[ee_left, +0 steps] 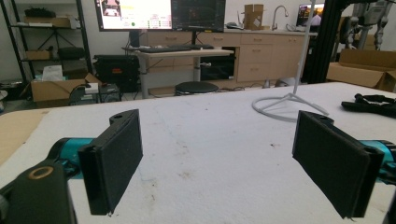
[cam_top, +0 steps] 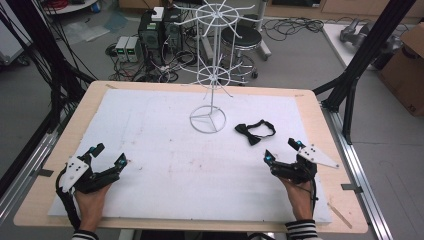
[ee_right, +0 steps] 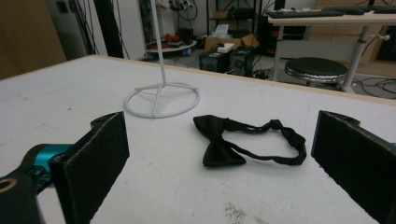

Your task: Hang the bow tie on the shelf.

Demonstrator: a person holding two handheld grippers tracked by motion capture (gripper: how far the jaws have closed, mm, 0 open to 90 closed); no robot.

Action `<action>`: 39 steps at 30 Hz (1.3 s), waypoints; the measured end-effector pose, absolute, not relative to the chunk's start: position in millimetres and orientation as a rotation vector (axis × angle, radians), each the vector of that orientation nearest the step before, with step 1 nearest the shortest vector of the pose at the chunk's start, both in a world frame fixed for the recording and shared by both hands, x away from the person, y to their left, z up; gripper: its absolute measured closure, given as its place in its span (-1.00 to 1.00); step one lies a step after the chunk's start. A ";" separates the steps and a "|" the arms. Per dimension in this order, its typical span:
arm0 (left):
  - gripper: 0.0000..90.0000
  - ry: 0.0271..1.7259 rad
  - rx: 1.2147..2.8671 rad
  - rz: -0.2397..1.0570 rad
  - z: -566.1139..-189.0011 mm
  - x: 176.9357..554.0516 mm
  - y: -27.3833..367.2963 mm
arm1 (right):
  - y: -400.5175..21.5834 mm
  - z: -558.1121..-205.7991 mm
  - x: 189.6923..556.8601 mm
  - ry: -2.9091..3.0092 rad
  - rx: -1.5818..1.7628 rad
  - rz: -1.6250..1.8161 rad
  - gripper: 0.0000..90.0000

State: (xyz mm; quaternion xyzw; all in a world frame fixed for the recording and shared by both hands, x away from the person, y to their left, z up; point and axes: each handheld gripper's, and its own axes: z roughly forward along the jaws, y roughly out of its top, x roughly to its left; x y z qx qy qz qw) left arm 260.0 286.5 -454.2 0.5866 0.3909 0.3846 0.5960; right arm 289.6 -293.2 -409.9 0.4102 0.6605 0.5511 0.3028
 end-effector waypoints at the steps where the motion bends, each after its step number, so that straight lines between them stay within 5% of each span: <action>1: -0.64 0.908 1.363 0.893 -454.2 260.1 286.6 | -292.7 -405.7 292.8 1.764 1.086 1.454 -0.93; 18: -0.64 0.906 1.362 0.894 -454.2 259.9 286.8 | -258.5 -367.4 364.4 2.157 1.083 1.162 -0.93; 39: -0.64 0.909 1.360 0.891 -454.3 260.1 287.0 | -233.1 -384.1 412.9 2.342 1.141 0.925 -0.86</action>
